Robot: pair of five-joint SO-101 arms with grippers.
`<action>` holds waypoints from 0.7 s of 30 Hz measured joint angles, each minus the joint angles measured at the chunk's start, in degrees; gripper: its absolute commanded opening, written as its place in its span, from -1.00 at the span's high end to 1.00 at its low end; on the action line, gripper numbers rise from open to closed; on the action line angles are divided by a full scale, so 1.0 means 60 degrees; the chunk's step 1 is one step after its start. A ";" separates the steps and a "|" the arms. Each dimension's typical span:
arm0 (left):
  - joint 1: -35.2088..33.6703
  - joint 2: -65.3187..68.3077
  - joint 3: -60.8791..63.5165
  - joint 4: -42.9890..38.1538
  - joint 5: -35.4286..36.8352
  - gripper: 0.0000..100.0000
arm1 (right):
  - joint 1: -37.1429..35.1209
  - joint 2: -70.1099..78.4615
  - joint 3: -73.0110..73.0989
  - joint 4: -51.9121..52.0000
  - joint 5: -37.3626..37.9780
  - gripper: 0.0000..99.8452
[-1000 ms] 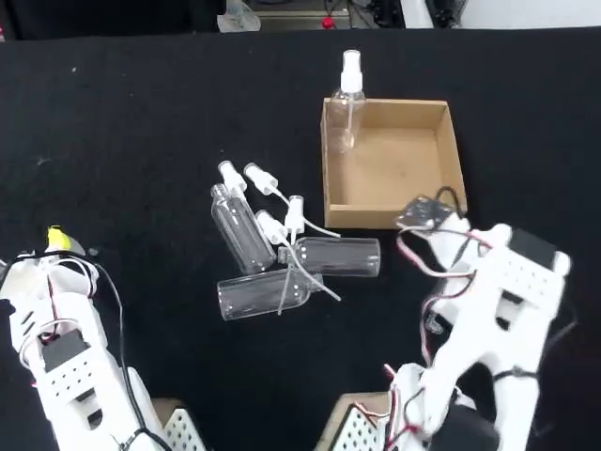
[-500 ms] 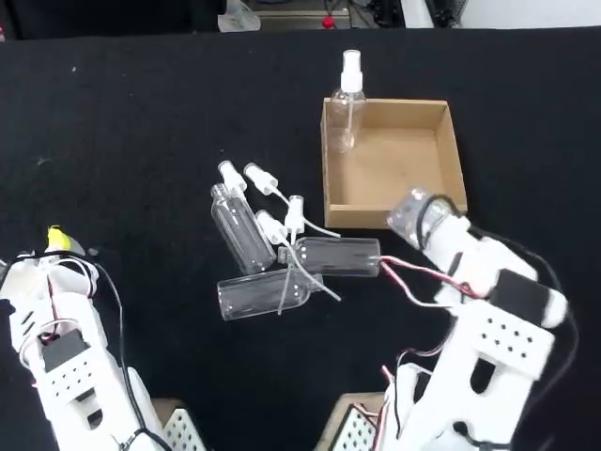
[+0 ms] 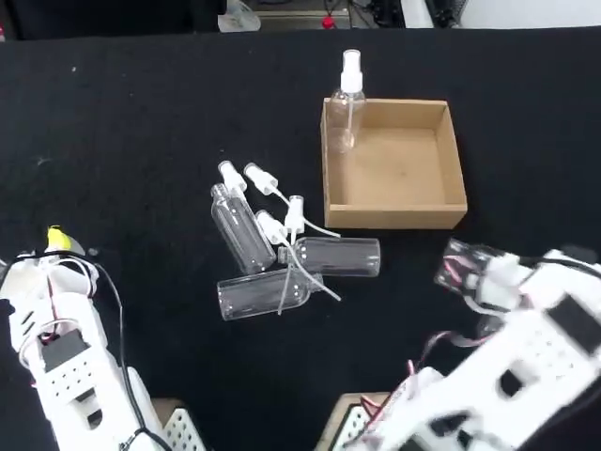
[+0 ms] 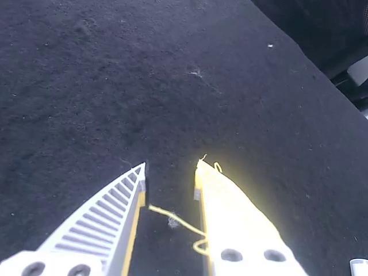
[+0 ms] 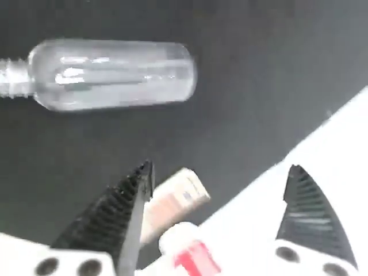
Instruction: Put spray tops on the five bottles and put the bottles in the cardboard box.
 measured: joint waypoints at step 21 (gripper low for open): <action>0.0015 0.0000 0.0000 0.0000 0.0000 0.71 | 0.0205 0.1099 0.1758 -0.1011 0.4176 0.31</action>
